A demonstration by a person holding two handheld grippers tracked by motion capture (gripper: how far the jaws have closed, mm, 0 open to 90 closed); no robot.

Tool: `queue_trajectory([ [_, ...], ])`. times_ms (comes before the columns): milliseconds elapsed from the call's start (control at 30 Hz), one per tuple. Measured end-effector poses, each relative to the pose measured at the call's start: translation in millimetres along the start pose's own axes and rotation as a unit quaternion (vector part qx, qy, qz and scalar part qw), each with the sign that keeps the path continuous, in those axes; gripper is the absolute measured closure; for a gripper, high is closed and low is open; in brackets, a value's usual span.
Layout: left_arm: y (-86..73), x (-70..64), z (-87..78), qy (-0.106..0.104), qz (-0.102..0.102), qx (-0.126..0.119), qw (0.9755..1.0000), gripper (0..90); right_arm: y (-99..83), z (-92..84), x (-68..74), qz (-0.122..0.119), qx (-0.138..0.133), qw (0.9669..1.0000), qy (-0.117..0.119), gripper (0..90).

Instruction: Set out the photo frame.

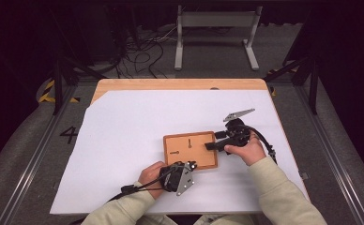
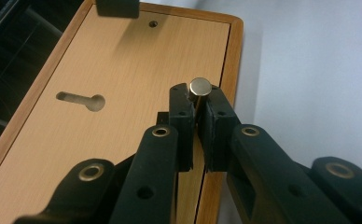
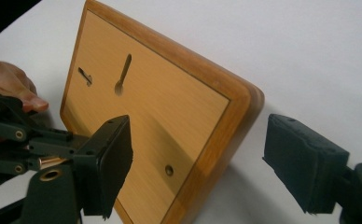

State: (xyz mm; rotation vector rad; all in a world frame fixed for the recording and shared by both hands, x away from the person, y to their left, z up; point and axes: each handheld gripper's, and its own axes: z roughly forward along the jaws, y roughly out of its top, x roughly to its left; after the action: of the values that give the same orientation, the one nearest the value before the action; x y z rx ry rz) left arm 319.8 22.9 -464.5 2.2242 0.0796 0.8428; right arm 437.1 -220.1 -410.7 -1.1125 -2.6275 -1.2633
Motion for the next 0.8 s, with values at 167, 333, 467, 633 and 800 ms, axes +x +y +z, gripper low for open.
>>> queue_trajectory([
  [167,-0.1,0.1,0.0,-0.001,-0.001,0.000,1.0000,84.2,4.0,12.8,-4.6,0.009,0.005,0.9997,0.022,24.2],
  [333,-0.2,0.2,0.3,-0.004,-0.003,-0.001,1.0000,84.1,3.9,24.5,-9.1,0.022,0.008,0.9987,0.046,24.2],
  [467,-0.3,0.2,0.3,-0.004,-0.004,-0.002,1.0000,84.2,6.1,27.7,-10.5,0.030,0.003,0.9976,0.062,25.7],
  [633,-0.4,0.7,-0.1,-0.002,-0.003,0.000,1.0000,84.1,10.3,34.7,-12.7,0.040,0.008,0.9962,0.077,31.6],
  [800,-0.4,-0.2,-0.6,0.000,0.006,-0.001,1.0000,83.8,10.7,34.2,-14.8,0.039,0.013,0.9950,0.091,34.7],
])
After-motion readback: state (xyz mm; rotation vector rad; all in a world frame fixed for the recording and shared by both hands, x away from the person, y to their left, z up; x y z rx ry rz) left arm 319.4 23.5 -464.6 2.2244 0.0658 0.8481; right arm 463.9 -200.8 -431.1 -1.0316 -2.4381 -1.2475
